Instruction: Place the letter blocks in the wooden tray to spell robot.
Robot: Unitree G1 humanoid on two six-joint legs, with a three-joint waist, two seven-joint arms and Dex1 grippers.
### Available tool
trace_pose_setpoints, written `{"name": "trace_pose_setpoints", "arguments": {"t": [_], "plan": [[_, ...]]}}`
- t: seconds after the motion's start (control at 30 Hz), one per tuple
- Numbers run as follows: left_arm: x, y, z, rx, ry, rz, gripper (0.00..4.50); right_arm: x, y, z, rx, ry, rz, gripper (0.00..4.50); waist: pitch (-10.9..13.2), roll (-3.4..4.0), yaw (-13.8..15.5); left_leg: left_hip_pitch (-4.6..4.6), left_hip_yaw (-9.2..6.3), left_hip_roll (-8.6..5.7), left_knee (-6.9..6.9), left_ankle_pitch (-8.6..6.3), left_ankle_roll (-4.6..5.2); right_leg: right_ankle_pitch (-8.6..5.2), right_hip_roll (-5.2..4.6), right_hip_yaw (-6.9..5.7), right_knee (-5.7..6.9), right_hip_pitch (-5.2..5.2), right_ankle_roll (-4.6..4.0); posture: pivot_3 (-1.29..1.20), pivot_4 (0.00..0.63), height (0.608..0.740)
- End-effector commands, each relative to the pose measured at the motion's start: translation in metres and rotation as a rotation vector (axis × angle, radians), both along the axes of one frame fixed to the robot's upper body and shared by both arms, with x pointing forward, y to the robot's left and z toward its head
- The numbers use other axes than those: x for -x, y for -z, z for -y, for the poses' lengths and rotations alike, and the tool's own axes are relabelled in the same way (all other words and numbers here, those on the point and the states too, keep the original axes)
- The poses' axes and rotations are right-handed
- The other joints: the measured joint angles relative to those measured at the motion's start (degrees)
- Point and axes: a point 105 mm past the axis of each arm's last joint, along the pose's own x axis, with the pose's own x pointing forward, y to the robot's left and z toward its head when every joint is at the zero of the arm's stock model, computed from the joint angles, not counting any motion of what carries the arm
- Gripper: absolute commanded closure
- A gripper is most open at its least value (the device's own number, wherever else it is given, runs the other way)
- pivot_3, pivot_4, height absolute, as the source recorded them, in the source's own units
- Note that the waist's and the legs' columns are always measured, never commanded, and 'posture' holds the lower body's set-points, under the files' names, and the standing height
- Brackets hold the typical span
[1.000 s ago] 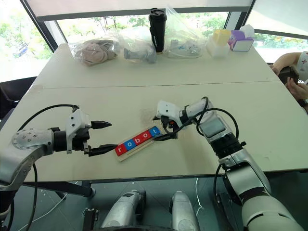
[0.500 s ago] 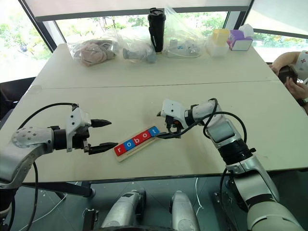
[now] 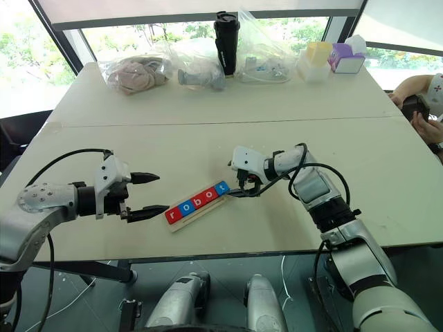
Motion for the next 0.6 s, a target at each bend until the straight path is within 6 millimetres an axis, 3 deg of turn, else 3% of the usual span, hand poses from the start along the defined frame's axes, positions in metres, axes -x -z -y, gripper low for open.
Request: {"name": "trace_pose_setpoints", "arguments": {"t": [0.03,0.27,0.47,0.6], "plan": [[0.002,-0.01,0.001,0.001,0.006,0.043,0.0,-0.006,-0.012,-0.008,-0.01,-0.022,0.062,0.02,0.0,0.0,0.0,0.0,0.0,0.0,0.0,0.02,0.04,0.0,0.0,0.0,0.0,0.0,0.01,0.0,0.15,0.74],[0.006,-0.01,-0.001,0.009,0.001,0.035,0.0,0.01,-0.022,-0.006,-0.03,-0.089,0.027,0.02,0.0,0.0,0.1,0.0,0.0,0.0,0.0,0.05,0.07,0.04,0.01,0.0,0.0,-0.01,0.07,0.0,0.15,0.74],[0.016,-0.013,-0.012,0.045,-0.045,0.01,0.0,0.036,-0.06,0.022,-0.143,-0.029,-0.022,0.02,0.0,0.0,0.2,-0.05,-0.02,-0.01,0.0,-0.01,-0.02,-0.01,-0.06,0.04,-0.01,-0.05,-0.01,0.0,0.15,0.74],[0.032,-0.009,-0.028,0.059,-0.101,-0.058,0.0,0.064,-0.068,0.045,-0.228,0.089,-0.116,0.02,0.0,-0.01,0.2,-0.18,-0.02,0.01,-0.04,-0.02,-0.02,-0.02,-0.12,0.06,-0.01,-0.19,-0.03,0.0,0.15,0.74]]}}
